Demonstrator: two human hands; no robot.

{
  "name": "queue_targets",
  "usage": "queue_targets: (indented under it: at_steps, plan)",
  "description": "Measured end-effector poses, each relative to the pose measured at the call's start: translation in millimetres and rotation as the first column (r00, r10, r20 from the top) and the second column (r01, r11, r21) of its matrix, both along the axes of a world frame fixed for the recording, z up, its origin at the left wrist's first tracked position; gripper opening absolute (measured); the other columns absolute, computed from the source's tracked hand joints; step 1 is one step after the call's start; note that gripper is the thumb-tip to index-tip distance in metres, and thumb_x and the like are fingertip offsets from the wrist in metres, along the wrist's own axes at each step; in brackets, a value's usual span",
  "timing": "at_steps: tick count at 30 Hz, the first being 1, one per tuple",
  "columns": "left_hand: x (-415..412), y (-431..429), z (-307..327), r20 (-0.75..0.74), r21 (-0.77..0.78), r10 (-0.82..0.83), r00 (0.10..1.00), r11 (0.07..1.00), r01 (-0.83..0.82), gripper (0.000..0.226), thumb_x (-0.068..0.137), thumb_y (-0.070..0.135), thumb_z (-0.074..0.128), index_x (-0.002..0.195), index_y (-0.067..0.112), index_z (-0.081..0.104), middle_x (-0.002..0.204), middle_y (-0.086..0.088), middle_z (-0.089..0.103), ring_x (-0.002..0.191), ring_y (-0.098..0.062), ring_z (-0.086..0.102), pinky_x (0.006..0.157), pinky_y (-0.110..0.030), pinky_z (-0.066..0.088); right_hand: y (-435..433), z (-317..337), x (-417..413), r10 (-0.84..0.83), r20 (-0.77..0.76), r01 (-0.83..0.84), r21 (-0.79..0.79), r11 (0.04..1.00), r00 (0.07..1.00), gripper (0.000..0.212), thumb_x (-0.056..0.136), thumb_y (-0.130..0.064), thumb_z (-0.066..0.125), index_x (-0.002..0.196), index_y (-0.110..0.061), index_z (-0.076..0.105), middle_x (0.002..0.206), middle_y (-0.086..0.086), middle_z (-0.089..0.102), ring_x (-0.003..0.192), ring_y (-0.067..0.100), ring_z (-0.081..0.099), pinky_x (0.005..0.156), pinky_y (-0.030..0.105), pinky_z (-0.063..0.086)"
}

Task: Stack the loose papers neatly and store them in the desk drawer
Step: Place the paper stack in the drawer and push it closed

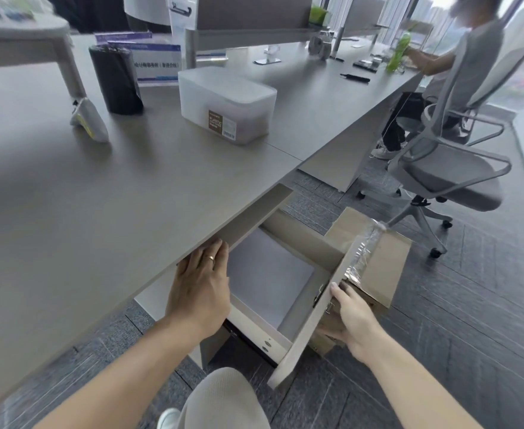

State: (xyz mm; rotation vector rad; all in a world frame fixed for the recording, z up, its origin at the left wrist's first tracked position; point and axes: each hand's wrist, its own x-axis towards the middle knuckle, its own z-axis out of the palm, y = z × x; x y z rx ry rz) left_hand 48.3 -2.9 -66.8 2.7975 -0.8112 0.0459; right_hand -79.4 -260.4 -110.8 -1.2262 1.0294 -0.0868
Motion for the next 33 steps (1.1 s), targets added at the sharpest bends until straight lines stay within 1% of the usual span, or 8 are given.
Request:
queue_targets:
  at_steps: [4, 9, 16, 22, 26, 29, 31, 33]
  plan:
    - [-1.2, -1.8, 4.4, -0.030, -0.035, 0.010, 1.000, 0.999, -0.011, 0.062, 0.103, 0.032, 0.041, 0.161, 0.013, 0.028, 0.167, -0.003, 0.034, 0.151, -0.023, 0.030, 0.120, -0.040, 0.023, 12.1, 5.2, 14.0, -0.016, 0.069, 0.010, 0.082, 0.997, 0.997, 0.038, 0.099, -0.035, 0.056, 0.135, -0.023, 0.059, 0.140, 0.012, 0.060, 0.128, 0.041, 0.057, 0.069, 0.053, 0.062]
    - [-2.5, -3.3, 2.8, -0.042, -0.083, 0.021, 0.999, 0.996, -0.025, 0.061, 0.104, 0.038, 0.037, 0.160, 0.015, 0.032, 0.165, -0.002, 0.036, 0.150, -0.022, 0.032, 0.121, -0.040, 0.023, 31.8, 13.4, 46.7, -0.011, 0.067, 0.005, 0.090, 0.996, 0.998, 0.051, 0.099, -0.034, 0.057, 0.148, -0.025, 0.047, 0.148, 0.003, 0.050, 0.126, 0.029, 0.049, 0.073, 0.059, 0.061]
    - [0.0, 0.2, -2.2, -0.022, -0.101, 0.005, 1.000, 0.995, -0.007, 0.061, 0.101, 0.041, 0.035, 0.156, 0.015, 0.041, 0.160, -0.002, 0.046, 0.145, -0.020, 0.042, 0.117, -0.038, 0.031, 68.1, 30.3, 106.3, 0.052, 0.029, -0.054, 0.078, 0.996, 0.998, 0.063, 0.100, -0.037, 0.054, 0.159, -0.031, 0.030, 0.163, -0.002, 0.032, 0.142, 0.033, 0.041, 0.071, 0.057, 0.062]
    - [2.0, 3.5, -8.8, -0.025, -0.115, -0.023, 0.999, 0.993, 0.020, 0.062, 0.103, 0.041, 0.025, 0.161, 0.018, 0.030, 0.167, 0.002, 0.035, 0.153, -0.016, 0.031, 0.121, -0.033, 0.022, 89.5, 41.5, 141.0, 0.099, 0.051, -0.105, 0.131, 0.986, 0.994, 0.066, 0.101, -0.036, 0.053, 0.161, -0.033, 0.024, 0.169, -0.005, 0.023, 0.147, 0.034, 0.038, 0.076, 0.053, 0.063]
    - [2.6, 2.9, -11.9, -0.022, -0.116, -0.017, 1.000, 0.993, 0.014, 0.064, 0.100, 0.040, 0.026, 0.159, 0.016, 0.036, 0.165, 0.001, 0.040, 0.151, -0.017, 0.034, 0.120, -0.034, 0.024, 99.1, 45.4, 148.5, 0.121, 0.126, -0.141, 0.169, 0.975, 0.985, 0.057, 0.106, -0.027, 0.045, 0.159, -0.031, 0.027, 0.167, -0.004, 0.028, 0.147, 0.032, 0.038, 0.083, 0.055, 0.060]
    - [3.7, 4.2, -14.5, -0.015, -0.130, -0.017, 1.000, 0.991, 0.015, 0.061, 0.100, 0.037, 0.036, 0.157, 0.014, 0.040, 0.163, -0.001, 0.042, 0.151, -0.017, 0.036, 0.120, -0.034, 0.026, 105.2, 49.4, 153.5, 0.132, 0.167, -0.158, 0.157, 0.975, 0.977, 0.046, 0.108, -0.016, 0.037, 0.154, -0.024, 0.037, 0.141, 0.000, 0.053, 0.116, 0.022, 0.056, 0.086, 0.055, 0.058]
    - [4.3, 4.1, -15.9, -0.006, -0.136, -0.026, 1.000, 0.990, 0.025, 0.060, 0.100, 0.035, 0.039, 0.156, 0.013, 0.041, 0.162, -0.002, 0.044, 0.150, -0.018, 0.037, 0.120, -0.035, 0.027, 107.2, 49.5, 155.6, 0.130, 0.178, -0.157, 0.151, 0.976, 0.975, 0.037, 0.108, -0.010, 0.034, 0.136, -0.026, 0.052, 0.109, -0.004, 0.056, 0.091, 0.014, 0.056, 0.088, 0.056, 0.057]
    - [3.9, 3.3, -16.1, 0.012, -0.144, -0.017, 1.000, 0.989, 0.018, 0.060, 0.099, 0.034, 0.041, 0.155, 0.012, 0.043, 0.161, -0.003, 0.046, 0.150, -0.019, 0.038, 0.121, -0.035, 0.027, 108.3, 48.8, 157.5, 0.145, 0.162, -0.170, 0.150, 0.974, 0.976, 0.035, 0.106, -0.004, 0.032, 0.121, -0.024, 0.056, 0.099, -0.004, 0.055, 0.082, 0.011, 0.055, 0.086, 0.056, 0.057]
